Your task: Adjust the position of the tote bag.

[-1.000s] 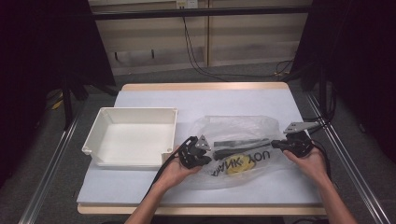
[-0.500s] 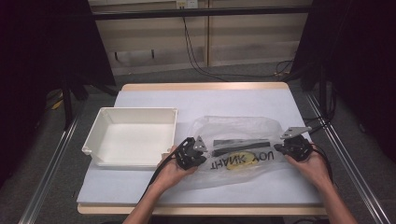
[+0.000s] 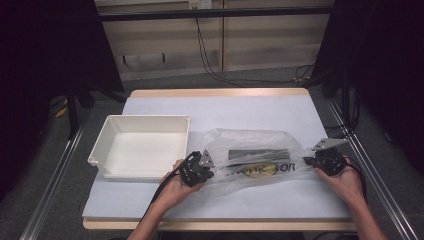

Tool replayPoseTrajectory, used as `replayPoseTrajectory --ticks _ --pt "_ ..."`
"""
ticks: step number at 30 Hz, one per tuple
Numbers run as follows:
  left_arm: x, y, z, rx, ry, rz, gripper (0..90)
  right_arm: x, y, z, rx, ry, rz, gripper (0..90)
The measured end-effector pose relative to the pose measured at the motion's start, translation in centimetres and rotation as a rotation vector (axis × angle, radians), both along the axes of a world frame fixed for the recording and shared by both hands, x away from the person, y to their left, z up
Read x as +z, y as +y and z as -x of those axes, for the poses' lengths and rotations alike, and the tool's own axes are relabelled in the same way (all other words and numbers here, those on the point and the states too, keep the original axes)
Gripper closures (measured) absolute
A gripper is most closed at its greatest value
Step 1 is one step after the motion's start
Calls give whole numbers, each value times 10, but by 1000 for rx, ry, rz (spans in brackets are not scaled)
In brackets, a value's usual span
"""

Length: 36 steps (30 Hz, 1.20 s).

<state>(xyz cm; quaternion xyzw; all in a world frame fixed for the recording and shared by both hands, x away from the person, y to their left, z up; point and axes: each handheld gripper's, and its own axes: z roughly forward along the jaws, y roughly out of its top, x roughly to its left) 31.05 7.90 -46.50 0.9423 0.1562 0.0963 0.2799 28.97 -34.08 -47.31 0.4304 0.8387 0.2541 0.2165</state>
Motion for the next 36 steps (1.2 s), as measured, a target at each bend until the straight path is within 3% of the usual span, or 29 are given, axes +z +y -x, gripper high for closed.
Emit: replayPoseTrajectory --ticks 4,13,15,16,17,19,21,24,26,27,28,36 --pt "-1 8 1 22 29 40 900 0 -7 3 -27 7 -14 900" --pt "-2 14 3 40 37 55 900 0 -8 5 -54 7 -10 900" --pt "-2 14 2 44 44 65 900 0 -9 5 -45 -1 -19 900" --pt "-1 15 0 22 46 45 900 0 -9 5 -35 1 -37 900" --pt "-2 13 2 63 56 73 900 2 -6 6 -18 -6 -67 900" --pt "-1 13 1 41 59 63 900 3 -3 7 -18 -12 -72 900" --pt "0 10 3 47 53 96 900 10 3 8 10 -47 -103 900" --pt "3 9 4 32 51 104 900 15 7 9 28 -70 -122 900" --pt "7 9 4 9 57 120 900 22 11 10 61 -92 -175 900" --pt "10 9 4 2 50 129 900 22 11 10 61 -92 -175 900" --pt "14 8 6 17 59 197 900 27 15 12 84 -101 -200 900" --pt "28 0 8 -9 67 264 900 40 27 12 157 -113 -274 900"
